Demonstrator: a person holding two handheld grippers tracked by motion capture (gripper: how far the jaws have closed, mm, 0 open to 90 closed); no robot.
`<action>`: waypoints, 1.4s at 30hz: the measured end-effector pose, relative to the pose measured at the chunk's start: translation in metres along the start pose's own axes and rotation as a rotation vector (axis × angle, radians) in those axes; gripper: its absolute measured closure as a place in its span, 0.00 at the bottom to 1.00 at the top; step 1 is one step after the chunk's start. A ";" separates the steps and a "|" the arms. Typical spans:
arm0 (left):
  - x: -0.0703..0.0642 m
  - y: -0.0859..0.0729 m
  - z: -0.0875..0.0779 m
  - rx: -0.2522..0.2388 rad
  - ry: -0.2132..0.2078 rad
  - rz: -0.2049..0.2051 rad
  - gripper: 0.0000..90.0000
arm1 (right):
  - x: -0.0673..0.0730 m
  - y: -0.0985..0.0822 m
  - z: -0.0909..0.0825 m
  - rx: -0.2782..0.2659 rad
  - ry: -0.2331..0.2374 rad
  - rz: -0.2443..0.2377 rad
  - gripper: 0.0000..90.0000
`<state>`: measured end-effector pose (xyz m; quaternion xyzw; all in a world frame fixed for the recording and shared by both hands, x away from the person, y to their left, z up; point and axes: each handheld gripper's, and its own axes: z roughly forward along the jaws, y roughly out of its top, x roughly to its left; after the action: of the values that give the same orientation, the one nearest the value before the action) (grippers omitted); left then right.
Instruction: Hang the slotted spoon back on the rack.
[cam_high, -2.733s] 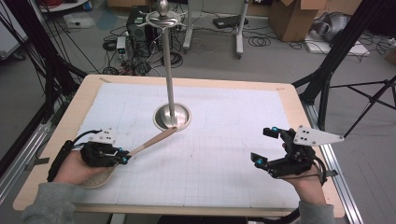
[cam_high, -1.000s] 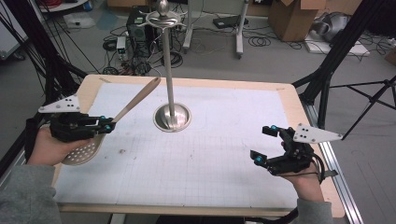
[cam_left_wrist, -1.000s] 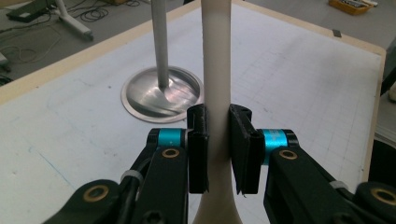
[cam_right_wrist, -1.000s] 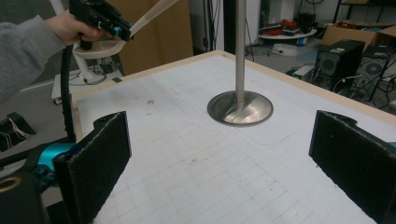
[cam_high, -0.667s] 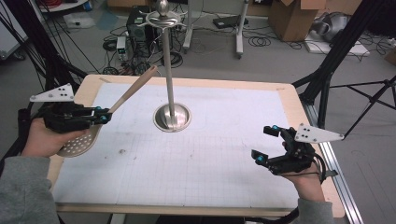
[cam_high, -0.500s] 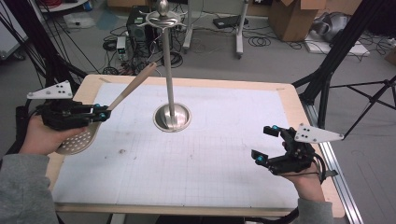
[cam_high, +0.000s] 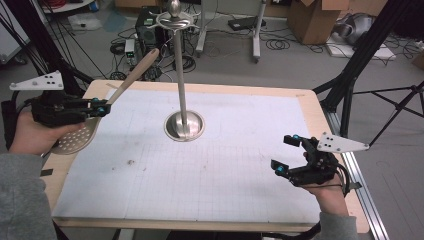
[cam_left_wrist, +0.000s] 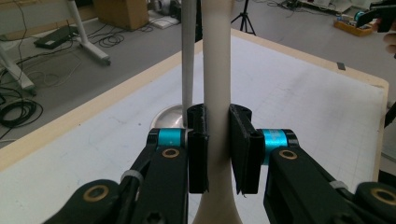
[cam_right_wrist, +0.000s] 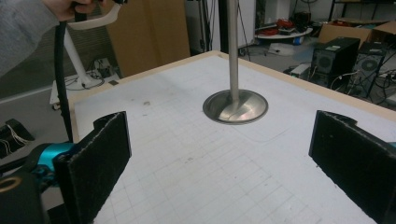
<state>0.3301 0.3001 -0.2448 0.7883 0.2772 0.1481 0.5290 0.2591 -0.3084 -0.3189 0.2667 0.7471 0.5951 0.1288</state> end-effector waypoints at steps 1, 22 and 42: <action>0.001 0.001 -0.001 0.001 0.003 0.001 0.87 | 0.000 0.000 0.000 0.000 0.000 0.000 0.05; 0.010 0.013 -0.016 -0.069 0.016 -0.020 0.87 | -0.001 0.000 -0.003 -0.010 -0.008 0.002 0.05; 0.012 0.025 -0.013 -0.116 0.002 -0.032 0.87 | -0.002 0.000 -0.005 -0.014 -0.013 0.002 0.05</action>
<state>0.3401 0.3102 -0.2174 0.7517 0.2814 0.1561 0.5756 0.2581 -0.3138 -0.3174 0.2703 0.7419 0.5986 0.1349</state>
